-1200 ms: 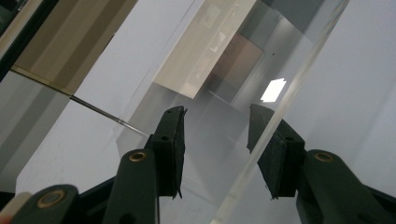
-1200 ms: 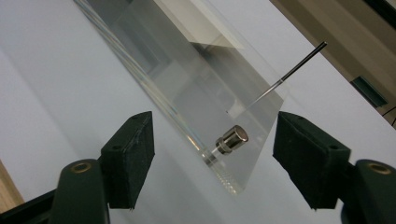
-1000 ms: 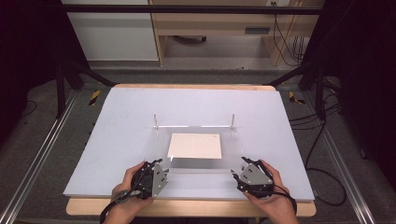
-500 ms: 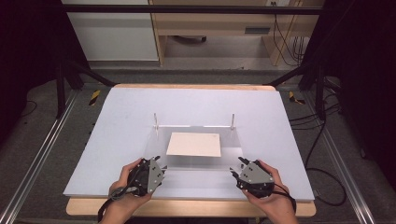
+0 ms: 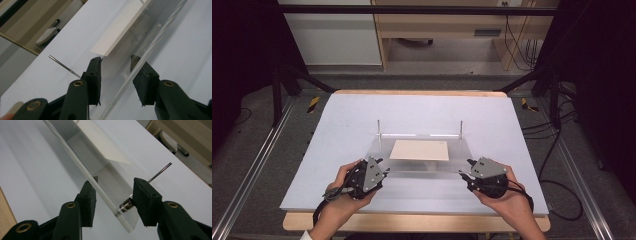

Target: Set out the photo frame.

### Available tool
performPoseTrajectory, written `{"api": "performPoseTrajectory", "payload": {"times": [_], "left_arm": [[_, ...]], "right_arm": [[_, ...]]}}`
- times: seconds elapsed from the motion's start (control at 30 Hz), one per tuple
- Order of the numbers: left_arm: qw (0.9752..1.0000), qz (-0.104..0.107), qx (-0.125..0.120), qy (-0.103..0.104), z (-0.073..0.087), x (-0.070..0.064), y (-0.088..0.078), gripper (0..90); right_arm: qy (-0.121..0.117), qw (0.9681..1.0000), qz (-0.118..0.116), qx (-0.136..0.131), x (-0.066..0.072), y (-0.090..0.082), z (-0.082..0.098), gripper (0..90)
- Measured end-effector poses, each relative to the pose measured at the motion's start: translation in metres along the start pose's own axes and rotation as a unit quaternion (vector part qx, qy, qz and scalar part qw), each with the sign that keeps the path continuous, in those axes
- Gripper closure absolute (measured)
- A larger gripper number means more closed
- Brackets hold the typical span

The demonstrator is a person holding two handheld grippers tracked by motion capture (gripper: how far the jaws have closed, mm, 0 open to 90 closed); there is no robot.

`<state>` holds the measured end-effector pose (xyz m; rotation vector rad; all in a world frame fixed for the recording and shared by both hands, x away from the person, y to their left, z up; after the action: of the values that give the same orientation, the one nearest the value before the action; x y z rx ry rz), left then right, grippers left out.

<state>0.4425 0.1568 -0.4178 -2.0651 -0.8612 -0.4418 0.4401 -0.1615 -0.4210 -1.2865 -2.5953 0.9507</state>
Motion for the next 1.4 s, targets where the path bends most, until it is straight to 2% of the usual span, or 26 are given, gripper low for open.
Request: {"api": "performPoseTrajectory", "payload": {"times": [0.1,0.27,0.3,0.33,0.53,0.67,0.73,0.8,0.9,1.0,1.07,1.1,1.2,1.27,1.4], "left_arm": [[1.0,0.007,0.0,-0.002,-0.004,0.006,-0.003,60.5],[0.9998,0.016,0.004,-0.008,-0.012,0.022,-0.008,63.6],[0.9997,0.021,0.005,-0.01,-0.015,0.029,-0.008,63.8],[0.9997,0.021,0.005,-0.01,-0.015,0.029,-0.008,64.0],[0.999,0.041,0.014,-0.014,-0.026,0.049,-0.007,64.8],[0.9984,0.051,0.016,-0.017,-0.031,0.064,-0.006,64.6],[0.9983,0.055,0.016,-0.015,-0.035,0.073,-0.004,64.3],[0.9983,0.054,0.017,-0.014,-0.036,0.075,-0.003,64.2],[0.998,0.058,0.019,-0.015,-0.038,0.081,-0.002,64.1],[0.9981,0.057,0.019,-0.016,-0.04,0.084,-0.001,63.7],[0.9981,0.057,0.019,-0.016,-0.041,0.087,0.0,63.5],[0.9981,0.057,0.018,-0.016,-0.042,0.089,0.0,63.5],[0.9981,0.057,0.018,-0.015,-0.044,0.093,0.001,63.1],[0.9983,0.054,0.018,-0.013,-0.045,0.097,0.002,62.5],[0.9984,0.052,0.017,-0.01,-0.046,0.101,0.004,61.1]], "right_arm": [[0.0,1.0,-0.002,0.002,-0.003,-0.001,-0.005,56.1],[0.012,0.9997,-0.02,0.007,-0.015,-0.003,-0.024,58.3],[0.015,0.9996,-0.023,0.01,-0.018,-0.003,-0.027,58.4],[0.015,0.9996,-0.023,0.01,-0.018,-0.003,-0.027,58.4],[0.031,0.998,-0.049,0.025,-0.035,-0.003,-0.047,59.7],[0.038,0.9974,-0.057,0.022,-0.042,-0.002,-0.055,59.9],[0.04,0.9972,-0.061,0.015,-0.049,-0.001,-0.061,59.8],[0.04,0.9973,-0.061,0.011,-0.05,0.0,-0.062,59.7],[0.034,0.9976,-0.059,-0.012,-0.053,0.001,-0.063,59.1],[0.03,0.9976,-0.051,-0.037,-0.058,0.005,-0.059,53.7],[0.016,0.998,-0.031,-0.052,-0.061,0.009,-0.055,54.3],[0.016,0.998,-0.031,-0.052,-0.061,0.009,-0.055,54.3],[0.028,0.9974,-0.027,-0.06,-0.064,0.01,-0.053,57.6],[0.048,0.996,-0.03,-0.069,-0.068,0.01,-0.056,60.0],[0.056,0.9953,-0.039,-0.069,-0.074,0.012,-0.06,60.1]]}}
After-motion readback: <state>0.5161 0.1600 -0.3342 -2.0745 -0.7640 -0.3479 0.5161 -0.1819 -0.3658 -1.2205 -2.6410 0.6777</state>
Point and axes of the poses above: each handheld gripper's, and its own axes: y roughly forward along the jaws, z roughly out of its underside, x roughly to its left, the point moved 4 cm from there along y, roughly forward along the jaws, and after that the axes turned 11 degrees about y, right-handed, at the moved point
